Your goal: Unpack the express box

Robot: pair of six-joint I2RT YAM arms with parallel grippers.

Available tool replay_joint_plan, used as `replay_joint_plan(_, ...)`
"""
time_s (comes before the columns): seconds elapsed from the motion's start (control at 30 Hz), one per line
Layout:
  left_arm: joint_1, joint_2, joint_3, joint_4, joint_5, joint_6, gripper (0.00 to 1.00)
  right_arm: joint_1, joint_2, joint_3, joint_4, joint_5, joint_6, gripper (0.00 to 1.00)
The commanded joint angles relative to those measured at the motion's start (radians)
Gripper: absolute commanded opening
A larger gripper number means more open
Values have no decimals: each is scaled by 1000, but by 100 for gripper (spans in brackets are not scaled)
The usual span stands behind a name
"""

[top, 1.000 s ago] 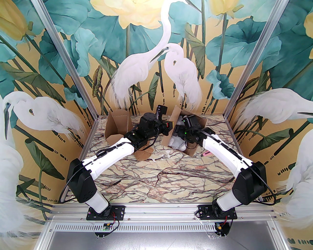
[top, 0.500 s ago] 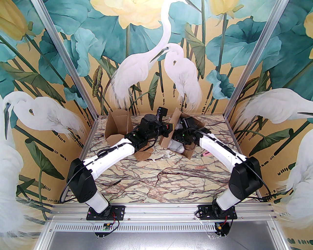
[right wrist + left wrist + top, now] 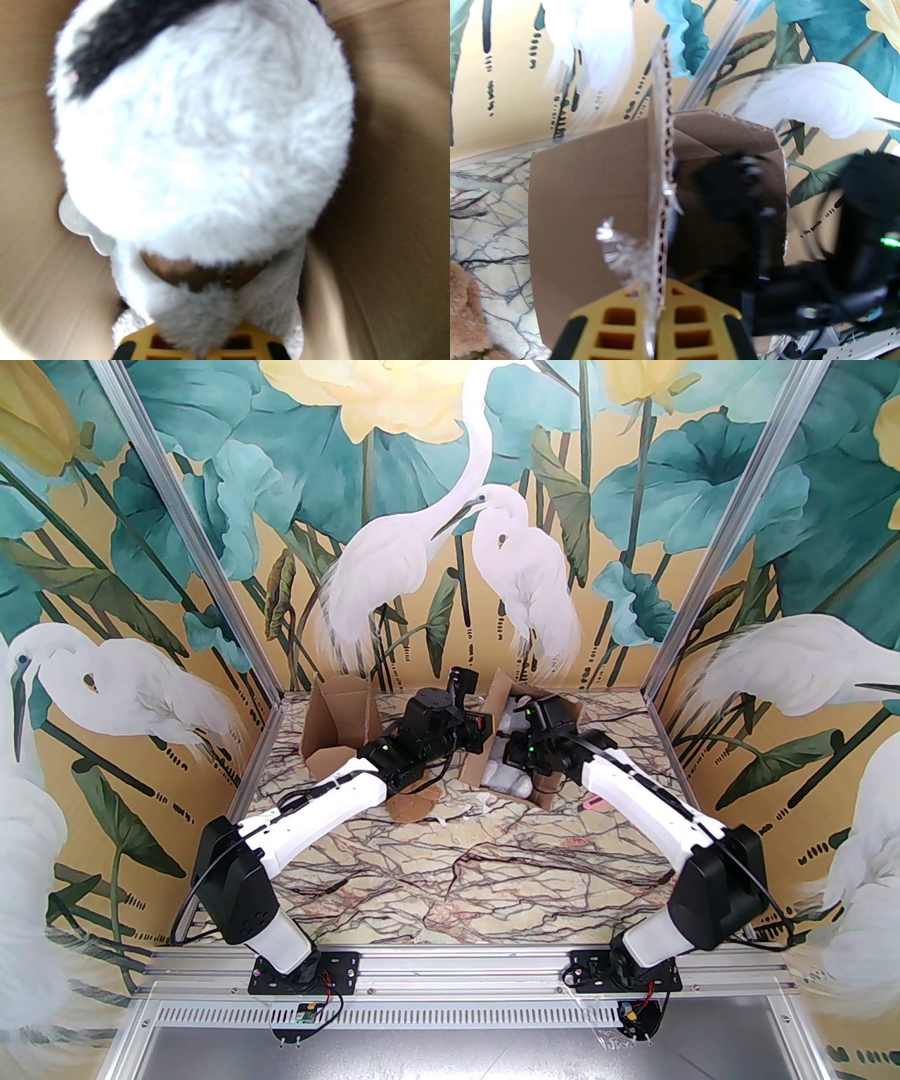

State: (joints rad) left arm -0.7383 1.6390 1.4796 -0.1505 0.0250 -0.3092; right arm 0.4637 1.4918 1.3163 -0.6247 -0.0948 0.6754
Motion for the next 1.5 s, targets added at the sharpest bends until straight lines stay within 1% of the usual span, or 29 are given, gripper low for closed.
replay_joint_plan(0.0, -3, 34, 64, -46, -74, -18, 0, 17, -123, -6, 50, 18, -41, 0)
replay_joint_plan(0.2, 0, 70, 114, -127, -116, -29, 0, 19, -231, -27, 94, 63, -72, 0)
replay_joint_plan(0.3, 13, 86, 133, -162, -117, -66, 0, 20, -267, -14, 112, 70, -104, 0)
replay_joint_plan(0.43, 46, 120, 171, -225, -88, -119, 0, 14, -327, -7, 170, 36, -225, 0)
replay_joint_plan(0.5, 67, 151, 207, -276, -60, -148, 0, 4, -367, 10, 157, 50, -297, 0)
replay_joint_plan(0.57, 90, 183, 244, -313, -12, -167, 0, -36, -406, 43, 118, 61, -326, 0)
replay_joint_plan(0.67, 119, 228, 301, -386, 25, -181, 0, -127, -424, 98, 51, -6, -324, 0)
replay_joint_plan(0.8, 145, 260, 346, -454, 42, -193, 0, -204, -425, 128, -27, -19, -339, 0)
replay_joint_plan(0.9, 165, 270, 353, -480, 45, -211, 0, -244, -428, 107, -24, -33, -347, 0)
replay_joint_plan(0.97, 179, 279, 365, -506, 47, -224, 0, -264, -407, 93, -44, -13, -346, 0)
replay_joint_plan(1.07, 183, 278, 370, -520, 38, -225, 0, -292, -334, 63, -83, -20, -393, 0)
replay_joint_plan(1.17, 191, 285, 381, -541, 30, -231, 0, -313, -271, -23, -28, -20, -403, 0)
replay_joint_plan(1.27, 196, 296, 392, -560, 25, -241, 0, -326, -233, -101, 44, -18, -353, 0)
replay_joint_plan(1.4, 201, 304, 387, -554, 29, -257, 0, -328, -184, -126, 64, 21, -328, 0)
replay_joint_plan(1.47, 201, 309, 388, -547, 32, -266, 0, -329, -125, -128, 57, 9, -350, 2)
